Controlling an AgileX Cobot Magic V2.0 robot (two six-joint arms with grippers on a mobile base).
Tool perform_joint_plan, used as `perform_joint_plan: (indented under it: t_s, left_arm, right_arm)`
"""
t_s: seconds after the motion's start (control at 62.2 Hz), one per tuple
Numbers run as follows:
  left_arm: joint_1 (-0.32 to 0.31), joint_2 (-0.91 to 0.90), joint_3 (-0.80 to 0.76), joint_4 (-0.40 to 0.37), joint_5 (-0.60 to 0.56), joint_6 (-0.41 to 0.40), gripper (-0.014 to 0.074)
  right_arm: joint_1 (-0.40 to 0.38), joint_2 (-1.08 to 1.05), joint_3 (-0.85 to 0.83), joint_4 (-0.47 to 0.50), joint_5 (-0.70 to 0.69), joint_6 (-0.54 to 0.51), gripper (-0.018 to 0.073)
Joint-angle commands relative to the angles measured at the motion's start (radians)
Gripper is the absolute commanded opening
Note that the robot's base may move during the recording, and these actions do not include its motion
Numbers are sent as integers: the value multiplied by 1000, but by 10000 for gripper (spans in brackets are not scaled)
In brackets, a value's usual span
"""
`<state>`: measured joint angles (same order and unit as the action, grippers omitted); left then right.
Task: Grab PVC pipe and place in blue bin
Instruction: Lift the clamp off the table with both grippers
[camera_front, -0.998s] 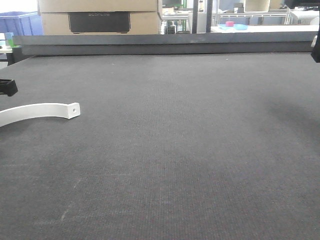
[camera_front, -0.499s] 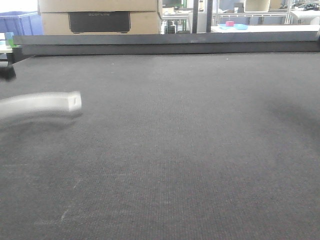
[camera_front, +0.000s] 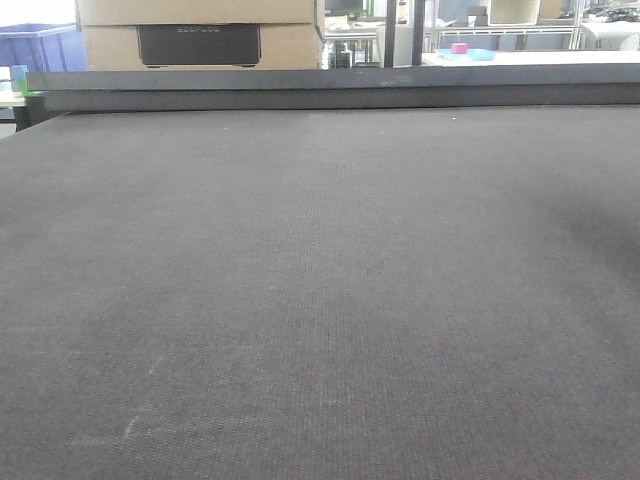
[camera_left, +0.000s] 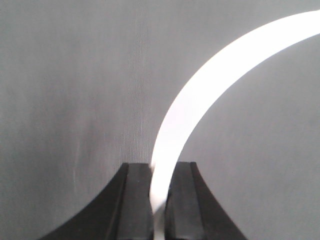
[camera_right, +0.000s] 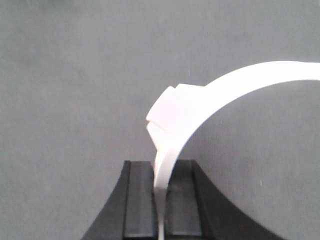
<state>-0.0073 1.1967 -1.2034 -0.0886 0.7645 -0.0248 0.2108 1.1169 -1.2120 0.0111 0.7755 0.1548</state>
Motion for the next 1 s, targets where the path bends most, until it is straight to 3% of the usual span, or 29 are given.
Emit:
perform_joint_plan:
  t_s: [0.0, 0.338, 0.595, 0.981]
  left_arm:
    - [2, -96, 60, -11, -111, 10, -111]
    - [2, -475, 378, -17, -409, 25, -111]
    - [2, -643, 411, -15, -389, 25, -111]
    - [2, -685, 411, -15, -393, 25, -111]
  right_arm:
    - [1, -50, 53, -17, -96, -18, -161]
    - [1, -382, 422, -17, -540, -52, -161]
    - [1, -544, 466, -25, -475, -52, -161]
    - [1, -584, 466, -27, -499, -52, -161]
